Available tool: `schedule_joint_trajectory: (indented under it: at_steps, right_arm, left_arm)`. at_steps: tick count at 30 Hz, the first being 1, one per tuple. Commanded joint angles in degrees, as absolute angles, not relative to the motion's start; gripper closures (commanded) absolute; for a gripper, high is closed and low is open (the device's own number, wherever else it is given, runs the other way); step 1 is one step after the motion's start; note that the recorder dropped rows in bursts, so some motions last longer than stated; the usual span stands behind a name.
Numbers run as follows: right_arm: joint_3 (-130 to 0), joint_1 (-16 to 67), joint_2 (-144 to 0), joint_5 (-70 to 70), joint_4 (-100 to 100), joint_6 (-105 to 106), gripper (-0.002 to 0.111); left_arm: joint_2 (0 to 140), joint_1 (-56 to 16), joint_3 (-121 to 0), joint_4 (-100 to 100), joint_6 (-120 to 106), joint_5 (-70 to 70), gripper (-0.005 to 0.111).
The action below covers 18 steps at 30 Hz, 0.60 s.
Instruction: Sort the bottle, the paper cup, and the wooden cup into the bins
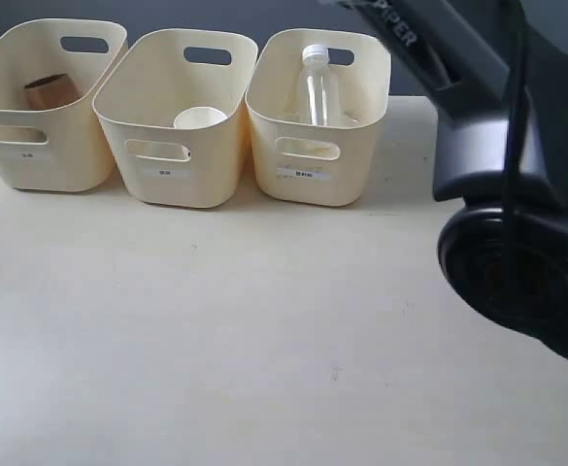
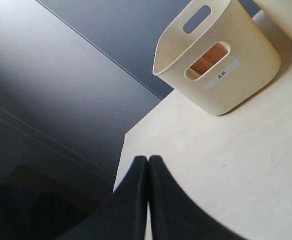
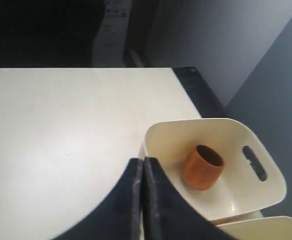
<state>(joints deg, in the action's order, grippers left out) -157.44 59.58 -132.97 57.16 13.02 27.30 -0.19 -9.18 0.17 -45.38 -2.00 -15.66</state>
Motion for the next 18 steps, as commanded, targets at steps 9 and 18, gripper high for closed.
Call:
schedule_joint_trajectory:
  at_steps: [9, 18]
  right_arm:
    - [-157.7, 60.1, -130.3, 59.2, 28.6, 26.7, 0.109]
    - [-157.7, 60.1, -130.5, 64.3, 27.9, 22.9, 0.109]
  left_arm:
    - [0.0, -9.3, 0.0, -45.5, -1.5, -14.9, 0.107]
    - [0.0, -9.3, 0.0, -45.5, -1.5, -14.9, 0.107]
